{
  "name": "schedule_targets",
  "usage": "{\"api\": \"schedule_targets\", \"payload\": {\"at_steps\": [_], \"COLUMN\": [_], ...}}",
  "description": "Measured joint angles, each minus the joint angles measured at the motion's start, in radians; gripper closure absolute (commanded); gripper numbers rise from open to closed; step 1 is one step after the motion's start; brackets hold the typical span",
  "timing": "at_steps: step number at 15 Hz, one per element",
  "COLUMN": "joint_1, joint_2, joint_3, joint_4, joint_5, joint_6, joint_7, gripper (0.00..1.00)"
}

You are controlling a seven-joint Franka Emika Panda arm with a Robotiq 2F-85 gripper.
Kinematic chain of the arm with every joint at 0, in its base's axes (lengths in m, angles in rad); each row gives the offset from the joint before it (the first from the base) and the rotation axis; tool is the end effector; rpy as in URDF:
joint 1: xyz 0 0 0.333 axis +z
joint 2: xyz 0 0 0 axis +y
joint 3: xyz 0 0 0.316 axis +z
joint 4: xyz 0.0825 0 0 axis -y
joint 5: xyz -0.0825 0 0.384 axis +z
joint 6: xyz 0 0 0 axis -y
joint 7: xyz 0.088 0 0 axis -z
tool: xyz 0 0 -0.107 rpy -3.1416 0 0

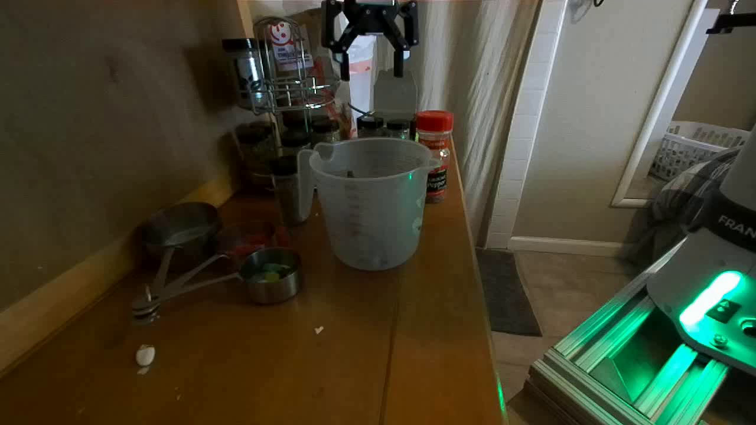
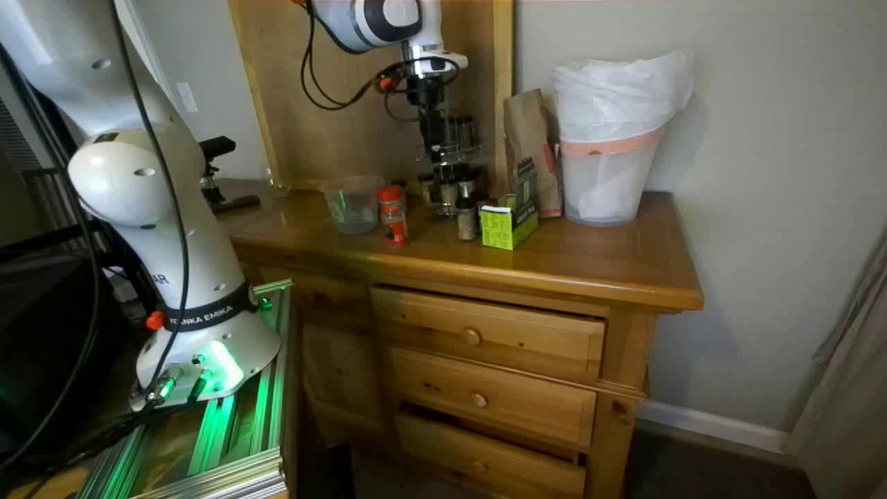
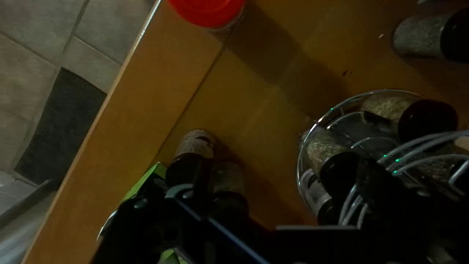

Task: Remove one container from the top part of the seasoning rack and put it on the table

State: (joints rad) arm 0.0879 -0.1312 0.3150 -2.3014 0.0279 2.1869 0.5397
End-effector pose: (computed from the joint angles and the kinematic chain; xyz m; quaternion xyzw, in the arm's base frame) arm 0.4537 0.1961 0.3998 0.9969 -0.0775 0.0087 0.0055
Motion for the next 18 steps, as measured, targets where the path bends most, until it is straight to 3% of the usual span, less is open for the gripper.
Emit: {"api": "schedule_targets", "payload": {"at_steps": [11,18], "joint_1": [0.018,0.117], "joint_2": [0.000,-0.026], "joint_3": [-0.014,-0.013], "joint_4": [0.001,0.068], "joint_5": [0.000,0.001], "joint_6": [0.001,-0.010], "joint_7": [-0.015,-0.242], "gripper": [0.00,0.00]}}
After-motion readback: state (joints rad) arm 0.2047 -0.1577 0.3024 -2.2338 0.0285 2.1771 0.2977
